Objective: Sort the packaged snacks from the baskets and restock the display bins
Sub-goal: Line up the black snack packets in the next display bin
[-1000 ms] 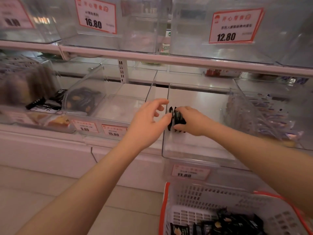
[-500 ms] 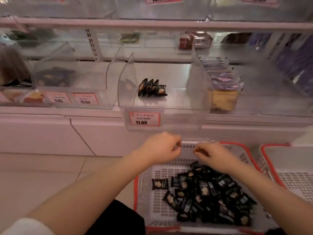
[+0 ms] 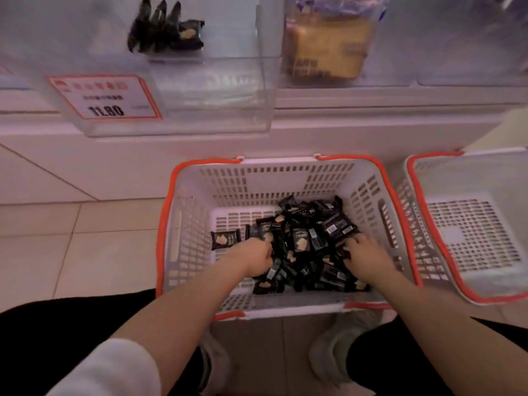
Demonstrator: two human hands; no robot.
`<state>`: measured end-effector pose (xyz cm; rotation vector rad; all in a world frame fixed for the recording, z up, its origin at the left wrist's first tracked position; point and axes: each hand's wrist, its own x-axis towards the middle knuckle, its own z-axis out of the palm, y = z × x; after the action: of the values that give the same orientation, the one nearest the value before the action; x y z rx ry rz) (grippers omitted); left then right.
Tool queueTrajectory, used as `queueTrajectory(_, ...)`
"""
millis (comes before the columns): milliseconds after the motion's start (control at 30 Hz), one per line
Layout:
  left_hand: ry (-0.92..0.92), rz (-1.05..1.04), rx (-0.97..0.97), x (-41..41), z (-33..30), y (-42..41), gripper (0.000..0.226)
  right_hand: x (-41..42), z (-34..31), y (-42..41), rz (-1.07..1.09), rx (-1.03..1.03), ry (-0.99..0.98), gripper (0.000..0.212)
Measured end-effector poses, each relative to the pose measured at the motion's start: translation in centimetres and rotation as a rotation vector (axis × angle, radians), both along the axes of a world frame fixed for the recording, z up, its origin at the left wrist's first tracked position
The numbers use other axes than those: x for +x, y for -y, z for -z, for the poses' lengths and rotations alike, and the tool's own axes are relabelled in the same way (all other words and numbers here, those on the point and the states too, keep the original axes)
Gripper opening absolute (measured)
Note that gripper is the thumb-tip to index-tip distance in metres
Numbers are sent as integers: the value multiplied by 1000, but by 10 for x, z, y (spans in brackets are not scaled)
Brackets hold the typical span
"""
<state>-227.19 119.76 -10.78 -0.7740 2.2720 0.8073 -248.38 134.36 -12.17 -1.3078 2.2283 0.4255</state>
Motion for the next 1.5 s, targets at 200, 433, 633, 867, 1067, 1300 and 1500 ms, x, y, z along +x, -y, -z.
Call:
queueTrajectory(200, 32, -125, 161, -26, 46, -32, 23, -10, 22, -1, 83, 33, -52, 51)
queueTrajectory(433, 161, -458, 284, -62, 87, -59, 36, 0, 41, -13, -257, 130, -14, 40)
queueTrajectory(633, 263, -804, 299, -82, 111, -70, 50, -21, 33, -16, -26, 25, 244, 31)
queueTrajectory(867, 271, -1199, 316, -90, 125, -70, 42, -38, 17, -19, 618, -385, 592, 10)
queueTrajectory(1067, 151, -1457, 570, -82, 114, -62, 9, -25, 18, -20, 1003, -438, 965, 20)
queueTrajectory(1300, -153, -1632, 1083, -28, 56, -38, 22, -12, 6, 3, 1043, -480, 1045, 15)
queueTrajectory(1500, -512, -1601, 1247, 2, 17, -22, 33, 12, -16, 29, 943, -486, 1172, 8)
